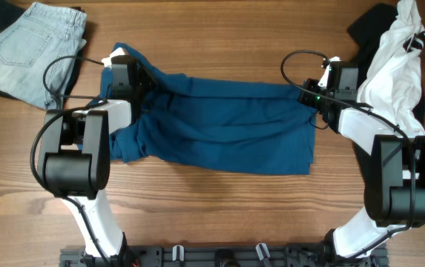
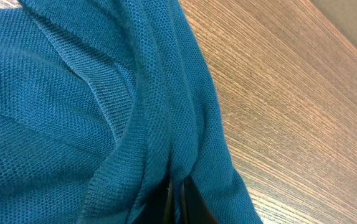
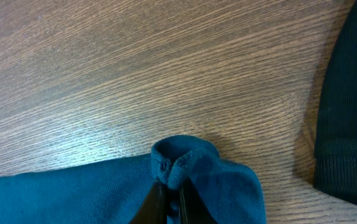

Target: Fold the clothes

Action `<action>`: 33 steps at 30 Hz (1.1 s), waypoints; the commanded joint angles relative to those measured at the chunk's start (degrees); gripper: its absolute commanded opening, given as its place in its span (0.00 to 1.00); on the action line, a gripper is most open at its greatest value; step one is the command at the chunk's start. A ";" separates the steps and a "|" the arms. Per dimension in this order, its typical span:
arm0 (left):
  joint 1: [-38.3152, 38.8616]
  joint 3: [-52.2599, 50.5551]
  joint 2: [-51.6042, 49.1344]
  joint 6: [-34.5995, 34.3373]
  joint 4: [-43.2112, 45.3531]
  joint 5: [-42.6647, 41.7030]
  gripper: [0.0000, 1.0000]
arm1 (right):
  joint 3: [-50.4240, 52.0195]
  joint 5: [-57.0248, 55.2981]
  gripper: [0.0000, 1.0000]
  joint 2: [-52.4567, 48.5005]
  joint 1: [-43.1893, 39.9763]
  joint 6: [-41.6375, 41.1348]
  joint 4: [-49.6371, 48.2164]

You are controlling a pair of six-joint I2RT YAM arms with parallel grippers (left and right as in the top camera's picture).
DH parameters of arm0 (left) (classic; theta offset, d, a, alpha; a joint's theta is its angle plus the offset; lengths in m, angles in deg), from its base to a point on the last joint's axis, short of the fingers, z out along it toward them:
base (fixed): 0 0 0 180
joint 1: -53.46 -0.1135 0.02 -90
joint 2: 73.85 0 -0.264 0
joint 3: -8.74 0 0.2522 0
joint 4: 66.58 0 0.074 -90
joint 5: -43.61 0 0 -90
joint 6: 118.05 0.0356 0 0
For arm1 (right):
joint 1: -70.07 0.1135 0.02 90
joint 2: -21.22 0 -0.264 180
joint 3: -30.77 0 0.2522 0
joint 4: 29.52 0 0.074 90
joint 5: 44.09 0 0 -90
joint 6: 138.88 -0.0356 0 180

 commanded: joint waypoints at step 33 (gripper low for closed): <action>0.83 -0.61 13.77 4.63 -6.25 -1.22 0.04 | -0.81 1.77 0.04 -1.14 0.07 1.20 0.72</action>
